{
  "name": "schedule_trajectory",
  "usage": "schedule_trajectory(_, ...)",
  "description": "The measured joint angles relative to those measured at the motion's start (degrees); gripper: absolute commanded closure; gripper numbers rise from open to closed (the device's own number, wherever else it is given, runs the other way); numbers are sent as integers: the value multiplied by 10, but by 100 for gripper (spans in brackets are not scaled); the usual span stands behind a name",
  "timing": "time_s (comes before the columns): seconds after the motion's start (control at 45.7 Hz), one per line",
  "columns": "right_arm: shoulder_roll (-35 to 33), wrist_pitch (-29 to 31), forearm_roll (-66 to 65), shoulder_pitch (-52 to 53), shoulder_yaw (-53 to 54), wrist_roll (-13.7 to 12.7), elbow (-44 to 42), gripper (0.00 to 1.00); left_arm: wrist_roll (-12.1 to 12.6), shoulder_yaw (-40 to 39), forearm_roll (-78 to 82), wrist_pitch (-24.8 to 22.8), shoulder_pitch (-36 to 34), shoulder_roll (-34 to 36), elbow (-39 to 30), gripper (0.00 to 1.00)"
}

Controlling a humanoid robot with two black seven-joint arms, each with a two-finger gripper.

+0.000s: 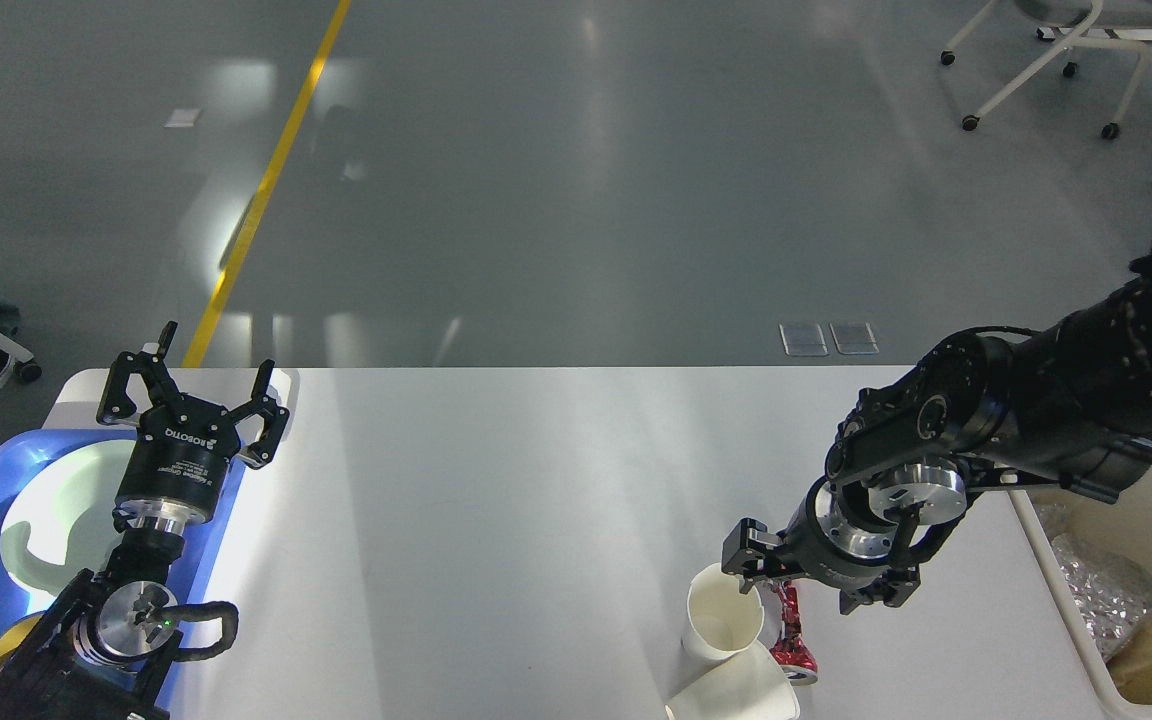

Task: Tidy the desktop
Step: 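Lower the right gripper onto the paper cup rim and grasp it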

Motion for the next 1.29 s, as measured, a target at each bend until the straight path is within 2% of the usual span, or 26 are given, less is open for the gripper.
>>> schedule_trajectory(0.219,29,-19,14,-46,13,-1,-39,4,0,0,0,0,0,0,0,3)
schedule_trajectory(0.35,44,-30,21,-73,22,-1,-59,14,0,0,0,0,0,0,0,3)
schedule_trajectory(0.482,53,-40,21,-95,23,-1,-76,37,0,0,0,0,0,0,0,3)
schedule_trajectory(0.525,53,-43,22,-100,23,-1,-78,48,0,0,0,0,0,0,0,3)
schedule_trajectory(0.613,54,-53,22,-106,23,-1,-80,77,0,0,0,0,0,0,0,3)
schedule_trajectory(0.722,55,-67,36,-111,23,-1,-80,100,0,0,0,0,0,0,0,3)
schedule_trajectory(0.941,56,-72,93,-114,23,1,-80,100,0,0,0,0,0,0,0,3)
schedule_trajectory(1.292,60,-86,102,-117,29,4,-78,100,0,0,0,0,0,0,0,3)
